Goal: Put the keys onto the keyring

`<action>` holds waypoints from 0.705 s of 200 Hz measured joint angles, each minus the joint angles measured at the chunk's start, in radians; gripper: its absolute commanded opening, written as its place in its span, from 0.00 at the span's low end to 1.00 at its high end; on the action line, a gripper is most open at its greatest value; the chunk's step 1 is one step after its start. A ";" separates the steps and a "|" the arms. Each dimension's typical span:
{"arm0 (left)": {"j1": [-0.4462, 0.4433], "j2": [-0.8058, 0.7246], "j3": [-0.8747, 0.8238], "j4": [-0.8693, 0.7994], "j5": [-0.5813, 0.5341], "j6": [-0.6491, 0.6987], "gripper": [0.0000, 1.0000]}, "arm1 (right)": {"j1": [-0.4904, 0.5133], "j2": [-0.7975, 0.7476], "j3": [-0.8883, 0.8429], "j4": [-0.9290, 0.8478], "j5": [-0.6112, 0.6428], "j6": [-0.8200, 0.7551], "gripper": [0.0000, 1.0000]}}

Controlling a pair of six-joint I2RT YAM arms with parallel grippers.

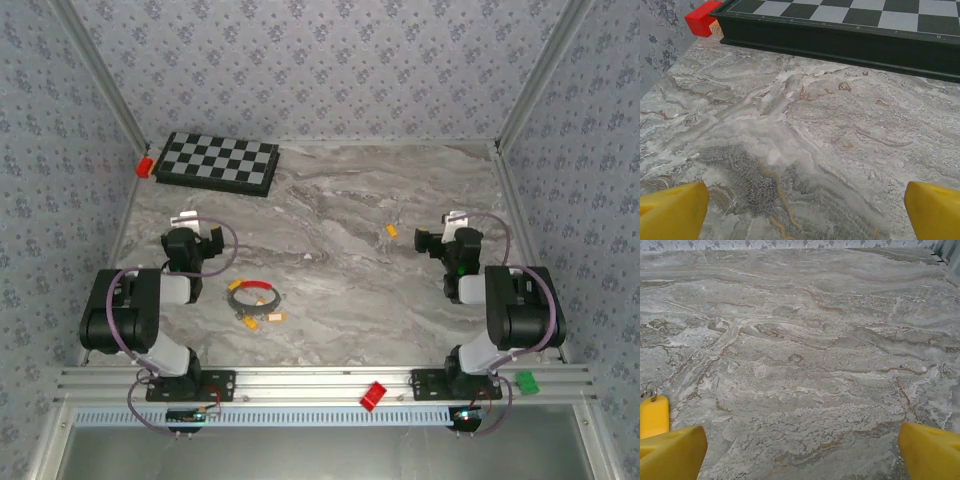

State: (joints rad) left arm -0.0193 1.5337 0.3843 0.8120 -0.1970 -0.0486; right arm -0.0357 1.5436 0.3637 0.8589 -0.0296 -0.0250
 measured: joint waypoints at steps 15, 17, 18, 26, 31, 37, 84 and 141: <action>0.000 0.000 0.000 0.000 0.000 0.000 1.00 | 0.004 0.000 0.000 0.000 0.008 -0.003 1.00; 0.000 0.000 0.000 0.000 0.000 0.000 1.00 | 0.005 0.000 0.000 0.000 0.010 -0.003 0.99; 0.000 0.000 0.000 0.000 0.000 0.000 1.00 | 0.005 0.000 0.000 0.001 0.010 -0.003 0.99; 0.000 0.000 0.000 0.000 0.000 0.000 1.00 | 0.009 0.000 0.000 0.001 0.015 -0.004 1.00; 0.000 0.000 0.000 0.000 0.000 0.000 1.00 | 0.010 0.000 0.000 0.001 0.017 -0.006 1.00; 0.000 0.000 0.000 0.000 0.000 0.000 1.00 | 0.013 0.000 0.000 0.001 0.019 -0.007 1.00; 0.000 0.000 0.000 0.000 0.000 0.000 1.00 | 0.011 0.000 0.000 0.000 0.020 -0.010 1.00; 0.000 0.000 0.000 0.000 0.000 0.000 1.00 | 0.000 0.000 0.000 0.000 0.010 -0.010 1.00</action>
State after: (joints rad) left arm -0.0193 1.5337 0.3843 0.8120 -0.1970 -0.0486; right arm -0.0353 1.5436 0.3637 0.8589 -0.0196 -0.0349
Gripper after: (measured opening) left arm 0.997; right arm 0.995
